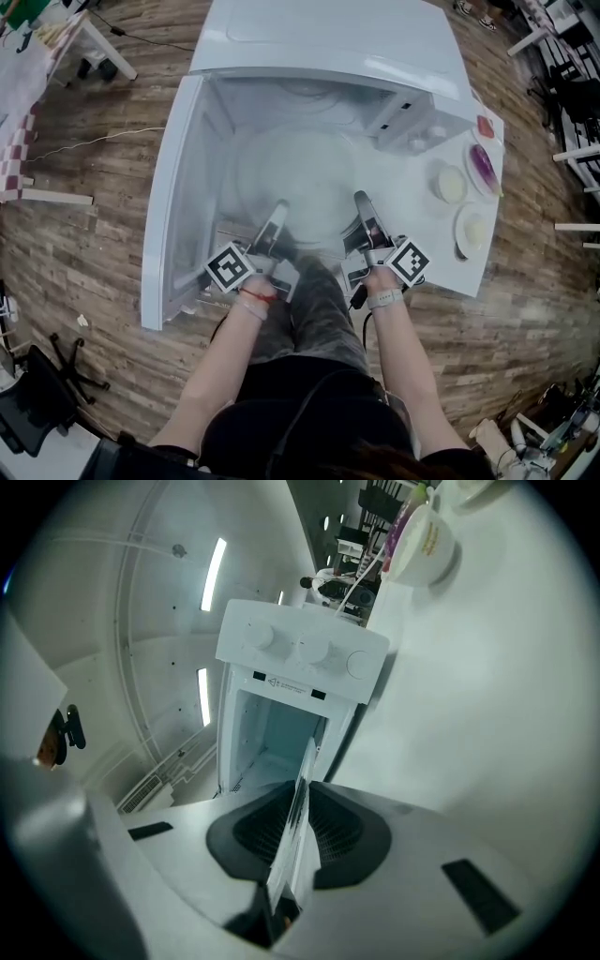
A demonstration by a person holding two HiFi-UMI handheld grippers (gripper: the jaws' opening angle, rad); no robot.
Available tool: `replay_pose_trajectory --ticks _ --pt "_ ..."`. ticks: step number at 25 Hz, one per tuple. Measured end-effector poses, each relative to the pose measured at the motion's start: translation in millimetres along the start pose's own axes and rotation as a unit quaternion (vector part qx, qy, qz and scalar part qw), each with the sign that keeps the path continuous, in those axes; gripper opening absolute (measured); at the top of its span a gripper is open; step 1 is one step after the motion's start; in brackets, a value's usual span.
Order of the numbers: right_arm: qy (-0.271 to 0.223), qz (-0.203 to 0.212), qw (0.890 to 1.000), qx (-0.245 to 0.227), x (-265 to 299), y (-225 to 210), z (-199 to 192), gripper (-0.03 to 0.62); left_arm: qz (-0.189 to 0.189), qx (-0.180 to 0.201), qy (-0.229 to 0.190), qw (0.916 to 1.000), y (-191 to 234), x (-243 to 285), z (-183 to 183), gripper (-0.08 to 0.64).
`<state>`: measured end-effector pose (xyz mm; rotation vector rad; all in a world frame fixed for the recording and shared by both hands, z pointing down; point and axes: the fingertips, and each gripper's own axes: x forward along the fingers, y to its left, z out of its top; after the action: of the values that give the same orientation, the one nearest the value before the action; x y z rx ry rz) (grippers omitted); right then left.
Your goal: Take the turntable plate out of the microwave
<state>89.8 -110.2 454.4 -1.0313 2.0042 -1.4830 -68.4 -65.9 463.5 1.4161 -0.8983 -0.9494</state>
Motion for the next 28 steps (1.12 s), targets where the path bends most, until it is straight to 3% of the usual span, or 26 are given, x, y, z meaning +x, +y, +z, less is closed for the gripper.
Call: replay_pose_trajectory --ticks 28 --pt "-0.041 -0.036 0.998 0.031 -91 -26 -36 0.060 0.020 -0.004 0.069 0.9974 22 -52 -61 0.037"
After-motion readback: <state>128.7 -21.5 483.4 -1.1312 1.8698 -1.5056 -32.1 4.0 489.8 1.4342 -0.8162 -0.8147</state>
